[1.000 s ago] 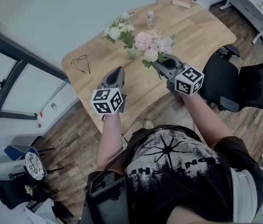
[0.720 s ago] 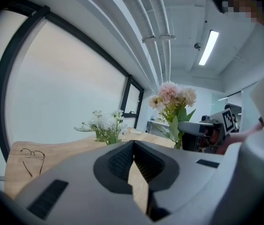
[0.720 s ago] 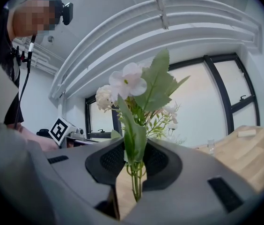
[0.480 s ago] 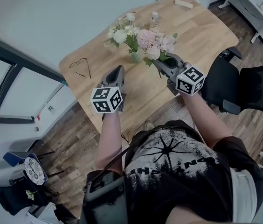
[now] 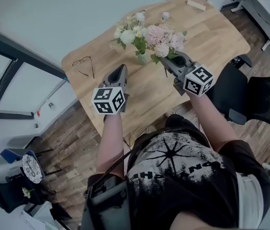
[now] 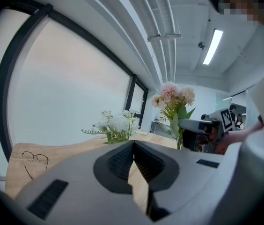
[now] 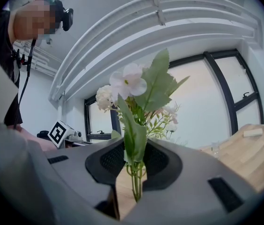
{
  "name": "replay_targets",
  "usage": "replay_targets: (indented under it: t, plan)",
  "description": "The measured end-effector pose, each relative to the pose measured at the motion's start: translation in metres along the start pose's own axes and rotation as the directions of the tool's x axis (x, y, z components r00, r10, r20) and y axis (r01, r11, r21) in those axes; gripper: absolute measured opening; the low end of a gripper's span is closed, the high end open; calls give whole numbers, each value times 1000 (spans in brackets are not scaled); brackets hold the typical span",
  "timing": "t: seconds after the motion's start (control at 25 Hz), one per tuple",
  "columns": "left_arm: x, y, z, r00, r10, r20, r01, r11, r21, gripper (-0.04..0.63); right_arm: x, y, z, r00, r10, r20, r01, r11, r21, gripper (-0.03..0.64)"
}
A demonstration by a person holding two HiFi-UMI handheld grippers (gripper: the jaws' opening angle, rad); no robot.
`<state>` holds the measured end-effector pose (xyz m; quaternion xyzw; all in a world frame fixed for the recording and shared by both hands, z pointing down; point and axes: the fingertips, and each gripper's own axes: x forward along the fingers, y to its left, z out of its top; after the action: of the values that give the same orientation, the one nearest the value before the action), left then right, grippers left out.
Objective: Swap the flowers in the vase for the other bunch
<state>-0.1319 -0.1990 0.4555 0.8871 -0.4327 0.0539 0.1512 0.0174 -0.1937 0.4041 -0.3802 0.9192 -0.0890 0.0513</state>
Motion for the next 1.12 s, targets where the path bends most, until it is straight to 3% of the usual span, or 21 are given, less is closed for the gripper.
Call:
replay_targets:
  t: [0.36, 0.76, 1.12]
  plan:
    - [32, 11, 26, 993, 115, 18, -115, 993, -3, 15, 20, -44, 15, 996, 84, -21, -84, 996, 24, 72]
    - [38, 22, 37, 981, 192, 24, -193, 979, 67, 23, 25, -58, 18, 992, 122, -8, -122, 992, 36, 72]
    - [57, 30, 39, 971, 239, -27, -231, 958, 169, 167, 23, -74, 23, 992, 130, 2, -130, 991, 42, 72]
